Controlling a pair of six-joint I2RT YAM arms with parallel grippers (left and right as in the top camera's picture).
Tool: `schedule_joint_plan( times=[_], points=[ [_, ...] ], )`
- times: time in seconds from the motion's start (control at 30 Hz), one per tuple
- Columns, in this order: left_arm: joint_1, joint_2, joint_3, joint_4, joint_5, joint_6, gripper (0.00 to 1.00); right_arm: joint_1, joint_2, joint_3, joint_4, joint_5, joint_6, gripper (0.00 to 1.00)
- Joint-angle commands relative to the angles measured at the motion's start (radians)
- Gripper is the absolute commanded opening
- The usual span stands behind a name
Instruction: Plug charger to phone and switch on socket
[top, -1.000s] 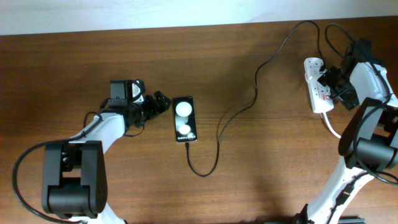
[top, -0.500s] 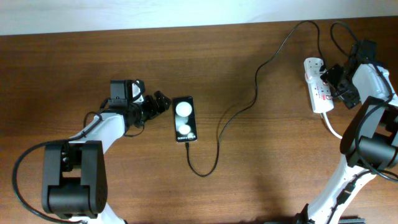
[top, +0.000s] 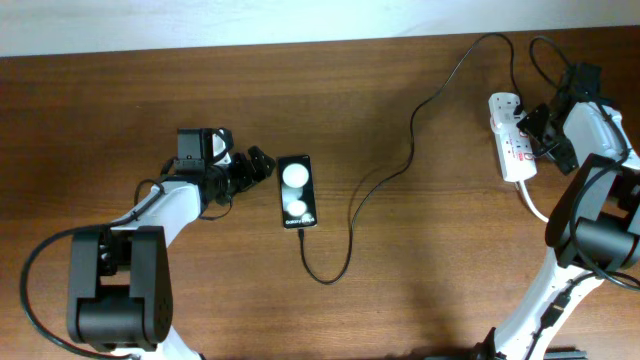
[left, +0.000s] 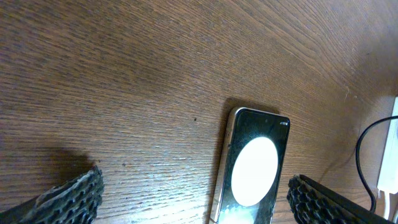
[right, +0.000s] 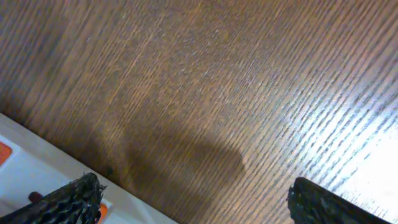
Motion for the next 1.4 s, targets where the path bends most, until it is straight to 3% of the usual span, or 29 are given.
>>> schedule_joint_plan(
  times=[0.0,0.4,1.27,1.37],
  points=[
    [0.005,0.033,-0.032,-0.027,-0.046,0.005,0.99,0.008,0.022,-0.009,0.004,0.025,-0.006,0.99],
    [0.005,0.033,-0.032,-0.027,-0.046,0.005,0.99,0.009,0.022,-0.009,-0.065,-0.192,-0.006,0.99],
    [0.005,0.033,-0.032,-0.027,-0.046,0.005,0.99,0.009,0.022,-0.009,-0.127,-0.262,-0.007,0.99],
    [0.005,0.033,-0.032,-0.027,-0.046,0.005,0.99,0.007,0.022,-0.008,-0.181,-0.209,-0.071,0.99]
  ],
)
